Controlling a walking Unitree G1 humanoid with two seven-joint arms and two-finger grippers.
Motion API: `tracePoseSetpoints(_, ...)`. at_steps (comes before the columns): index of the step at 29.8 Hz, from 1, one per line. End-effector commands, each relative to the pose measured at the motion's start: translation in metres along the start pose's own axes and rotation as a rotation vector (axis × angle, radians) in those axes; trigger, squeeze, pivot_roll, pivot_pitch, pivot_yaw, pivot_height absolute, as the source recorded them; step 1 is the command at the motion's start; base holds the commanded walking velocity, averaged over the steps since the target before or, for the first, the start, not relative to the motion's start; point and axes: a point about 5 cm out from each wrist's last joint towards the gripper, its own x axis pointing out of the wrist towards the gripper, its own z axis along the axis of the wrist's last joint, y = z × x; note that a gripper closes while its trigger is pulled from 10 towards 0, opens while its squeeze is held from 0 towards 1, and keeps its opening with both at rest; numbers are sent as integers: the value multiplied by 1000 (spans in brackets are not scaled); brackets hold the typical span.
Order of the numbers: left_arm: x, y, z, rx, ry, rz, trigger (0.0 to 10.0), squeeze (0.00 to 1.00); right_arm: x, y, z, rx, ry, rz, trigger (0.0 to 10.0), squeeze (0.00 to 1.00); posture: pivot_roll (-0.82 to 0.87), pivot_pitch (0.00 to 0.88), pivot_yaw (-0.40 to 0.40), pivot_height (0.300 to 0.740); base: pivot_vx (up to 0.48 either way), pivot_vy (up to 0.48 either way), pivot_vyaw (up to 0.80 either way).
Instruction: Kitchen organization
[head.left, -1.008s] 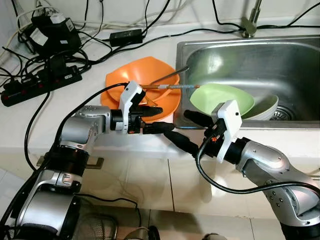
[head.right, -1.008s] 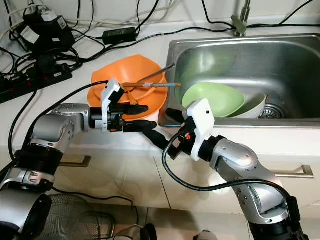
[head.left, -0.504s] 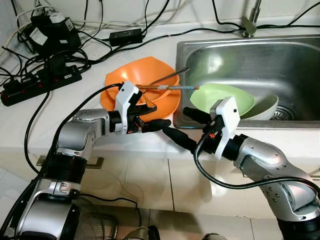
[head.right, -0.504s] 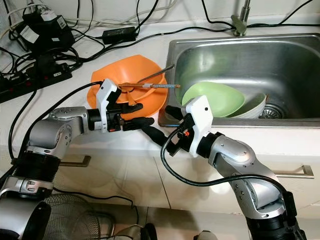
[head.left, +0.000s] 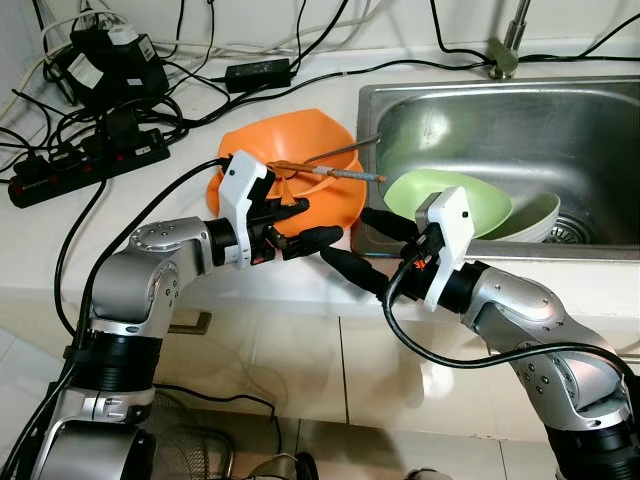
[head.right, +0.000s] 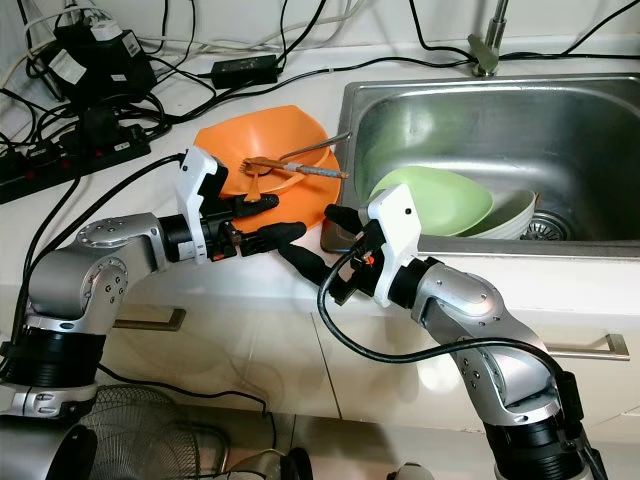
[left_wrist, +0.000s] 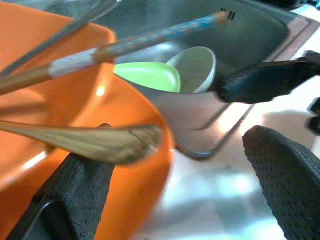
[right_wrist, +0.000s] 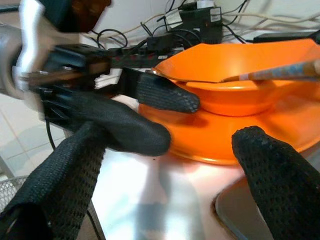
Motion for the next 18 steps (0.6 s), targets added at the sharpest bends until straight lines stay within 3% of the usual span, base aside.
tracePoseSetpoints(1, -8, -7, 8, 13, -12, -2, 10000, 0, 4, 1, 3, -25, -10, 14, 10000, 0, -141, 24, 139, 740, 0, 0, 0)
tracePoseSetpoints(3, -14, -19, 10, 12, -8, -23, 10000, 0, 6, -1, 3, -28, -15, 17, 10000, 0, -128, 16, 138, 740, 0, 0, 0)
tracePoseSetpoints(13, -15, -47, 22, 33, -49, -68, 10000, 0, 12, -5, 2, -29, -29, 24, 10000, 0, -89, 0, 143, 740, 0, 0, 0)
tracePoseSetpoints(18, -13, -54, 25, -4, -86, -77, 10000, 0, 13, -6, 2, -30, -31, 26, 10000, 0, -76, 0, 143, 740, 0, 0, 0)
